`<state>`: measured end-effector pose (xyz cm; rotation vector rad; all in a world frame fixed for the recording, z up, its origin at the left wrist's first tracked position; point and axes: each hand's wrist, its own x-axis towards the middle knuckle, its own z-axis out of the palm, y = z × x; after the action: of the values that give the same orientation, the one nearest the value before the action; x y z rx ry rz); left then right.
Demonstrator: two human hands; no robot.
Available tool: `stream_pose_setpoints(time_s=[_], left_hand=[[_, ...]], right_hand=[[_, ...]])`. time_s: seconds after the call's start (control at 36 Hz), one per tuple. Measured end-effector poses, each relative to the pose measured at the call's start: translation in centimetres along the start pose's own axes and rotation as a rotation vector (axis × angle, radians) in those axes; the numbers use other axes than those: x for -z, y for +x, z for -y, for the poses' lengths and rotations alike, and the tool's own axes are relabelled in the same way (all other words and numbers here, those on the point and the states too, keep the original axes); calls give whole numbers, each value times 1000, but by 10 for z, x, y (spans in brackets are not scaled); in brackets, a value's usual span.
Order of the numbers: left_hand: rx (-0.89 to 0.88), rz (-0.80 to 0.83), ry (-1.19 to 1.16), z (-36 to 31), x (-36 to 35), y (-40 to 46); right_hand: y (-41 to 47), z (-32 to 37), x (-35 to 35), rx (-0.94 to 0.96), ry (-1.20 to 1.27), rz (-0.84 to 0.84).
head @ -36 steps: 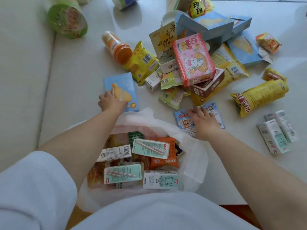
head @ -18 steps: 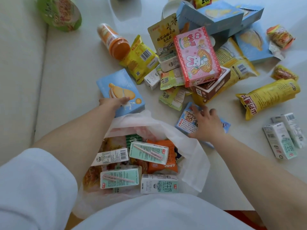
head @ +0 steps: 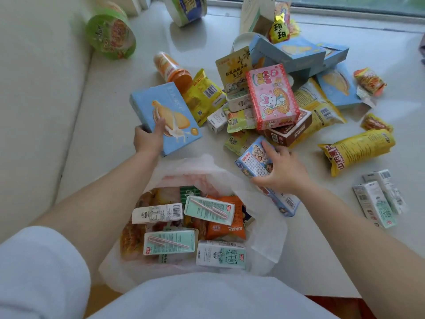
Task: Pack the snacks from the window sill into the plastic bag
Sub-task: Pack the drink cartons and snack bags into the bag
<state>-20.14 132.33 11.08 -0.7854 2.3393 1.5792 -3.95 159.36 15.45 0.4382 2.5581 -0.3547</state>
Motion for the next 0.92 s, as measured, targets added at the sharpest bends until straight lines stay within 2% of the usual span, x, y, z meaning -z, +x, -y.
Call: stream_pose_setpoints(time_s=[0.19, 0.31, 0.39, 0.5, 0.58, 0.67, 0.78, 0.92], left_hand=[[-91, 142, -281, 1, 47, -31], [-64, 254, -404, 18, 79, -56], [-39, 354, -353, 36, 103, -68], [40, 538, -79, 63, 128, -72], [75, 677, 343, 78, 132, -80], [-27, 717, 702, 95, 126, -86], [-142, 585, 736, 101, 122, -93], [-176, 527, 716, 103, 123, -95]], right_hand=[[-26, 47, 19, 107, 170, -75], [-39, 71, 24, 158, 465, -52], [-55, 85, 22, 220, 748, 81], [-72, 98, 4, 283, 832, 189], [-79, 102, -23, 264, 746, 211], [-82, 106, -41, 209, 492, 177], [-81, 111, -59, 267, 77, 54], [-80, 102, -74, 175, -74, -76]])
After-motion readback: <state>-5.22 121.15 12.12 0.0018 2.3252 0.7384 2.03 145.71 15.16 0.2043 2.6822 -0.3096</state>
